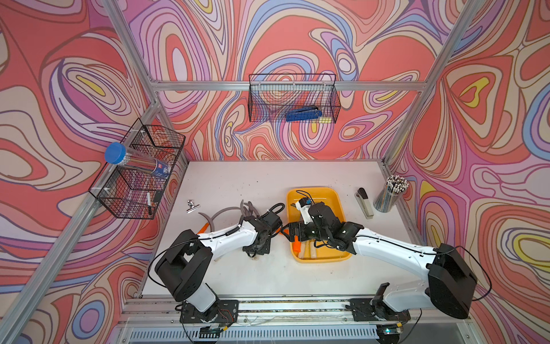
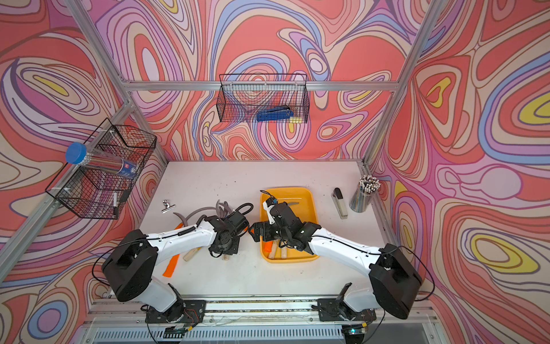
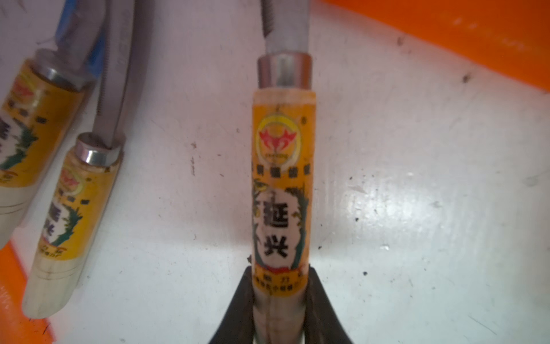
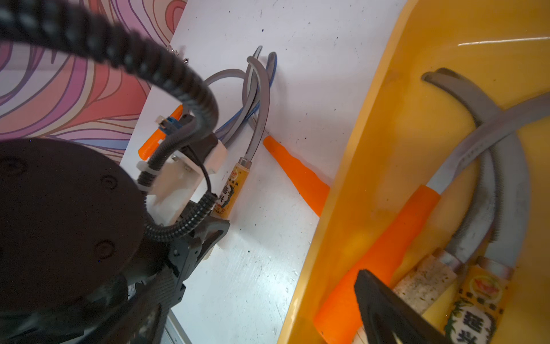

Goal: Put small sickles into storage boxes
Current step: Pick up the sickle at the center of the board.

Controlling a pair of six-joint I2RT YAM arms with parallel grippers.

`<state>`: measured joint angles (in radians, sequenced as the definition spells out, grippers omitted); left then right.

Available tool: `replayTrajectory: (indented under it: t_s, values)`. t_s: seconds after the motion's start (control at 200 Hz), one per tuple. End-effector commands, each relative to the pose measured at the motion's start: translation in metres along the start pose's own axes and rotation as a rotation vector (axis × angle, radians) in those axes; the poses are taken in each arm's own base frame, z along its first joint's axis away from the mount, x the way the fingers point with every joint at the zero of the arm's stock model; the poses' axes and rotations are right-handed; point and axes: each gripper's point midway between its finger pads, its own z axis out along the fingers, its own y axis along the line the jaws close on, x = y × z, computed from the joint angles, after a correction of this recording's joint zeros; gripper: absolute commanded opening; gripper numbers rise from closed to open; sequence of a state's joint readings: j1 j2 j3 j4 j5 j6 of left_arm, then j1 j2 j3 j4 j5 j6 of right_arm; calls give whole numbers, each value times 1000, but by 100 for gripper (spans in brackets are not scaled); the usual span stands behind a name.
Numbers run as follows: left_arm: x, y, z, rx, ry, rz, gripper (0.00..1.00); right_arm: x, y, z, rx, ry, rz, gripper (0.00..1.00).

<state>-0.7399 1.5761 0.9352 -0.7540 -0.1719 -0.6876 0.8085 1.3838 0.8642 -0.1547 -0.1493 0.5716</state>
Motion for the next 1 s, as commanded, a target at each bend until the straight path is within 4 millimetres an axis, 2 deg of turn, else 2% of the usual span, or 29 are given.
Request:
replayTrajectory:
  t_s: [0.0,0.346,0.576,0.796,0.992]
  values:
    - [-9,6,-16,-23,-44,8,0,-4,0,-2,17,-15,9,99]
    - [-17,-1,-36,52,-97,17,0,0,-5,3,26,-16,52,99]
    - [-17,-15,-48,182,-140,33,0,-2,-3,9,-3,-13,99,99]
    - [-16,-20,-60,281,-208,41,0,-8,-3,12,-17,-14,149,98]
    - [-12,-33,-75,425,-269,66,0,-19,-2,14,-71,-37,211,98]
